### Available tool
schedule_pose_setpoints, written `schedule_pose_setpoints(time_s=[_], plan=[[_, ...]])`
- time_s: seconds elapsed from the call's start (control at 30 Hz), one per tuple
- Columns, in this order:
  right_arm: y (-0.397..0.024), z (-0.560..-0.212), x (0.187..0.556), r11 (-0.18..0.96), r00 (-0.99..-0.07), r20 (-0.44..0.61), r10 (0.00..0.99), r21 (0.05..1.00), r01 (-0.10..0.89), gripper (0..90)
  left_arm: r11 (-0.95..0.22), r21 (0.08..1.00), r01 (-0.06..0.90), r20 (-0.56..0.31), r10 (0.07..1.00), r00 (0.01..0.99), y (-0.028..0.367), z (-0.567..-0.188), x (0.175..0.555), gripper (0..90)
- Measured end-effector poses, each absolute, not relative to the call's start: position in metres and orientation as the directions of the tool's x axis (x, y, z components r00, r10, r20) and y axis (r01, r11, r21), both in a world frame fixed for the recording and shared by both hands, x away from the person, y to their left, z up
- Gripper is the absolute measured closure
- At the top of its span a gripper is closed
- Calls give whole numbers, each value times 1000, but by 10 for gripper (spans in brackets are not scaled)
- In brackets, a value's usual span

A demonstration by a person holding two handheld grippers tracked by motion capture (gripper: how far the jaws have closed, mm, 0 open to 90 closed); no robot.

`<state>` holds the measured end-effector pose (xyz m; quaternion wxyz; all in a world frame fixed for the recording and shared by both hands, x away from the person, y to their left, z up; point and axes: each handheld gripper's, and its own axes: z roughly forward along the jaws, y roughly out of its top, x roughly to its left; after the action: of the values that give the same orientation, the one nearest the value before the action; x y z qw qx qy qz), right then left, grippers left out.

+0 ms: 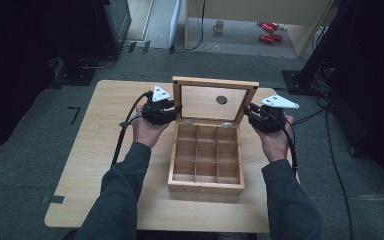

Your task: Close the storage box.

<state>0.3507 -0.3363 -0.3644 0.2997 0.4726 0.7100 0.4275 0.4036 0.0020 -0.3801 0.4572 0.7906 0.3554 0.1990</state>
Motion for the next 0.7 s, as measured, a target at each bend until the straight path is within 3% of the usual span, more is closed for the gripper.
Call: schedule_pose_setpoints(time_s=[0.17, 0.7], plan=[[-338, -365, 346, 173, -366, -12, 931, 895, 410, 717, -332, 870, 365, 0, 740, 673, 5, -377, 398, 624], [-344, -369, 336, 152, -361, 9, 932, 898, 413, 707, -333, 881, 337, 20, 738, 675, 11, -367, 385, 729]])
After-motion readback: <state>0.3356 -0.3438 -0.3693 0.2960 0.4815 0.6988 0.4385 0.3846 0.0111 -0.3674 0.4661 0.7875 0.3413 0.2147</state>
